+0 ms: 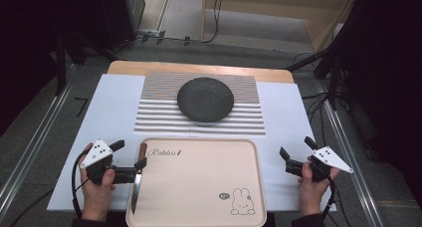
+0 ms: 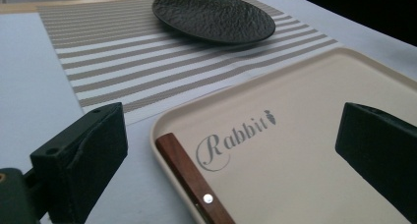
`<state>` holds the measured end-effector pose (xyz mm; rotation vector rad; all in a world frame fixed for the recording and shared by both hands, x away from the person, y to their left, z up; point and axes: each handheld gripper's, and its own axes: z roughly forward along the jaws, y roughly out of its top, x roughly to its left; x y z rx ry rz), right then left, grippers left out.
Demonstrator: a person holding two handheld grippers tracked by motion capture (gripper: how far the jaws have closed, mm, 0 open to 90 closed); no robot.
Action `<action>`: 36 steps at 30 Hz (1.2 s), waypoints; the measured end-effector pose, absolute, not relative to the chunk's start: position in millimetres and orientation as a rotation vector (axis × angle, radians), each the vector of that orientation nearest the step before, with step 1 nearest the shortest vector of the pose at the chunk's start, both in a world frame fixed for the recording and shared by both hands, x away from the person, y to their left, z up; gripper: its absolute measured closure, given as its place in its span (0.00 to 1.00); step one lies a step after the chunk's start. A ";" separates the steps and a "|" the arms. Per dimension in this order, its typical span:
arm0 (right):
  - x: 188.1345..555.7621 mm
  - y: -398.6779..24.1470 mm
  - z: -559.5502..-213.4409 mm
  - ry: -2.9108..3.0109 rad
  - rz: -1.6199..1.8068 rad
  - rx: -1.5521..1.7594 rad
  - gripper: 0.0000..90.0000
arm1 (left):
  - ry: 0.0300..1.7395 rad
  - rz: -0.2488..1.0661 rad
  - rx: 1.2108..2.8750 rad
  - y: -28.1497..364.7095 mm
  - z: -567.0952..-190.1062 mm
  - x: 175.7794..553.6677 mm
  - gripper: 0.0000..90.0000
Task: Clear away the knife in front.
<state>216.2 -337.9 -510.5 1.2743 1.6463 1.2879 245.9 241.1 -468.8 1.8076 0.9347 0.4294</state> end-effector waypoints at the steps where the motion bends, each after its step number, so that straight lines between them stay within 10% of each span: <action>1: 216.3 -338.3 -510.6 1.646 1.287 1.271 0.00 | 0.938 0.435 1.805 243.3 -468.5 246.0 0.00; 36: 215.8 -342.8 -510.6 1.630 1.282 1.286 0.00 | 1.040 0.544 1.743 311.4 -468.0 256.0 0.00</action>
